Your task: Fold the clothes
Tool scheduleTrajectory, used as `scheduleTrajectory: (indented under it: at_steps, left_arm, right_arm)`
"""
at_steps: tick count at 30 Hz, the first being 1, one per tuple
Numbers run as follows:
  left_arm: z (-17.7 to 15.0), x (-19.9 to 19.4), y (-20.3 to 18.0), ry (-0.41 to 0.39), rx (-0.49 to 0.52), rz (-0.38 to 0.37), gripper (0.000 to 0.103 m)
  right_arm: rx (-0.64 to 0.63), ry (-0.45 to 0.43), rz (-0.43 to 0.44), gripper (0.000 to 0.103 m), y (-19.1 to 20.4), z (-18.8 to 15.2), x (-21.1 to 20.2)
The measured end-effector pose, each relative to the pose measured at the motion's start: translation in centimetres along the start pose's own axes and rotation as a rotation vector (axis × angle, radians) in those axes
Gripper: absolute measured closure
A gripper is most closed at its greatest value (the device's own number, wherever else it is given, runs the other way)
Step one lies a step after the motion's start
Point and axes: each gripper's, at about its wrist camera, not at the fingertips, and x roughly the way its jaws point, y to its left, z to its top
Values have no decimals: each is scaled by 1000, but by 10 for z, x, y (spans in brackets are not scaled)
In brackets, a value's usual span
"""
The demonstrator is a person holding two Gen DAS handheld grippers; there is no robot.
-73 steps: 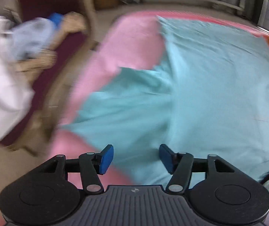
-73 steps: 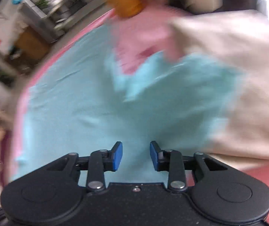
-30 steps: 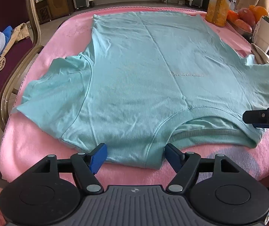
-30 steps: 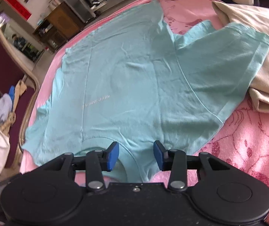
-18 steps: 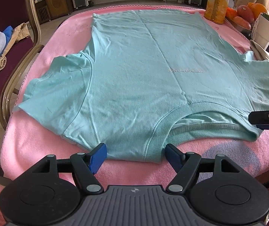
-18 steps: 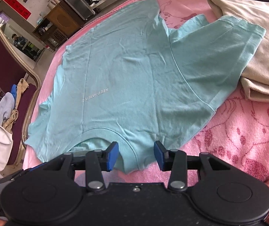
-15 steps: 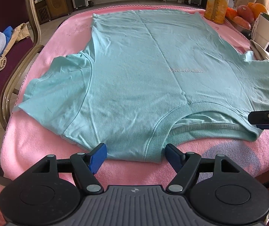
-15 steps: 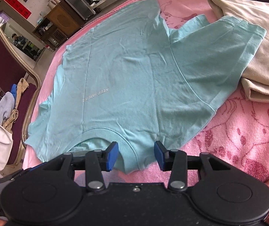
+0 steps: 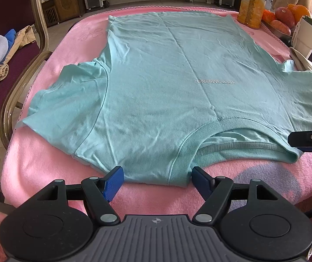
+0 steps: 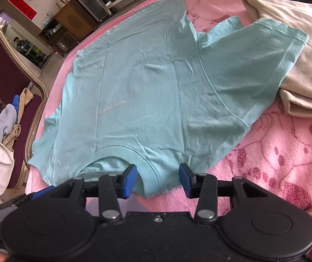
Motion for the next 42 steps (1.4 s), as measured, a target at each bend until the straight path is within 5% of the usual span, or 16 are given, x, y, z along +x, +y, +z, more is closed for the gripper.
scheduleTrajectory:
  at_steps: [10, 16, 19, 22, 29, 32, 37, 42]
  left_arm:
    - [-4, -5, 1, 9, -6, -6, 31]
    - [-25, -27, 3, 57, 21, -115, 40]
    - [-18, -47, 6, -55, 27, -125, 51]
    - [-3, -68, 6, -195, 42, -113, 52]
    - [23, -88, -10, -337, 80, -165, 51]
    - [35, -81, -27, -315, 93, -218, 51]
    - [41, -31, -56, -143, 48, -320, 50]
    - [21, -6, -64, -69, 90, -285, 50]
  right_arm:
    - [2, 13, 4, 60, 0, -3, -3]
    - [98, 80, 88, 57, -12, -15, -23]
    - [149, 5, 152, 57, -22, -11, -45]
    - [192, -156, 179, 55, -35, 7, -76]
    - [335, -373, 62, 53, -90, 38, -117]
    - [385, -438, 2, 69, -114, 49, -127]
    - [480, -345, -3, 70, -154, 83, -91]
    - [530, -327, -79, 69, -166, 95, -58]
